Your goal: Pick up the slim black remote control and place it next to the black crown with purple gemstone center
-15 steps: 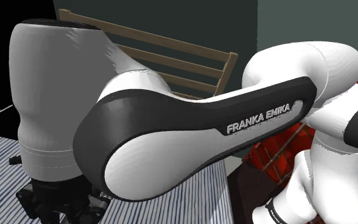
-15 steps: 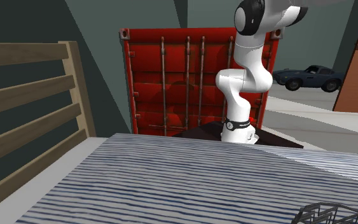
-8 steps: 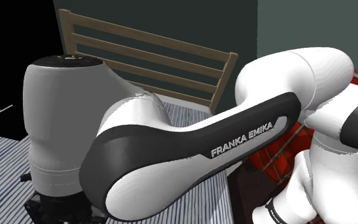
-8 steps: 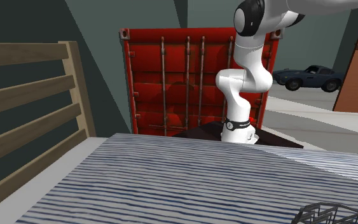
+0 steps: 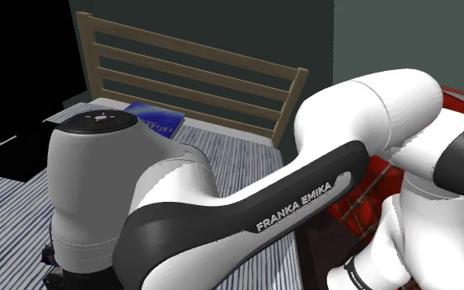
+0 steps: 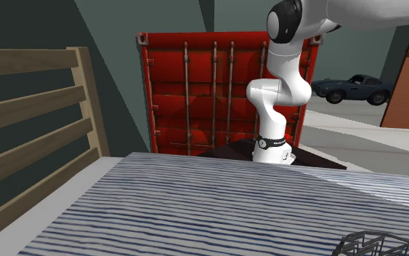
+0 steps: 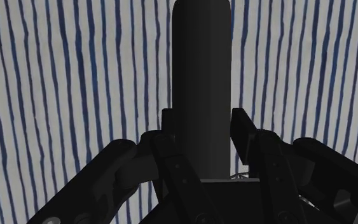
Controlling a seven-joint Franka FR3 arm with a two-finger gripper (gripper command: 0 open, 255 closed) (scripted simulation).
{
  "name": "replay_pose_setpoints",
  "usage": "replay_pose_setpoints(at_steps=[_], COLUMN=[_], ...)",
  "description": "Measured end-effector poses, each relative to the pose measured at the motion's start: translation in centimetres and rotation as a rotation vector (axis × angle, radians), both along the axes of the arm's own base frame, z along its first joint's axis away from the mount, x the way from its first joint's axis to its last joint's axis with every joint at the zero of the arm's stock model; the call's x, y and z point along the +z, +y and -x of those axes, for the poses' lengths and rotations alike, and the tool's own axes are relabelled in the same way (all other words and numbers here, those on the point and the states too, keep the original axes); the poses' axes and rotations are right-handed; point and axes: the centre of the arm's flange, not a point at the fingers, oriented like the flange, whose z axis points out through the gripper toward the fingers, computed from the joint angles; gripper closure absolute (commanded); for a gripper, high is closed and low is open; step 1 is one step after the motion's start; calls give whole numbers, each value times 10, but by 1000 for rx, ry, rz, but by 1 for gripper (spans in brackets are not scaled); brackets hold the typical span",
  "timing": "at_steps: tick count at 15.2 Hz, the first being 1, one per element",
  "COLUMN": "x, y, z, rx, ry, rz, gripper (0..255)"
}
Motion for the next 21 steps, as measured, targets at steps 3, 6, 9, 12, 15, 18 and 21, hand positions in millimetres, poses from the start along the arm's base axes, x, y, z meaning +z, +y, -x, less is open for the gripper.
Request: replay_pose_setpoints(at_steps=[3, 6, 9, 12, 15, 18, 21], x=[-17, -30, -46, -61, -77, -80, -81], y=[0, 0, 0, -1, 0, 0, 0], z=[-1, -1, -1, -1, -2, -2, -2], rx=[0, 0, -1, -2, -2, -1, -1], ry=[0, 0, 0, -2, -2, -1, -1], rz=[0, 0, 0, -3, -1, -1, -1], gripper=[255, 255, 255, 255, 255, 255, 255])
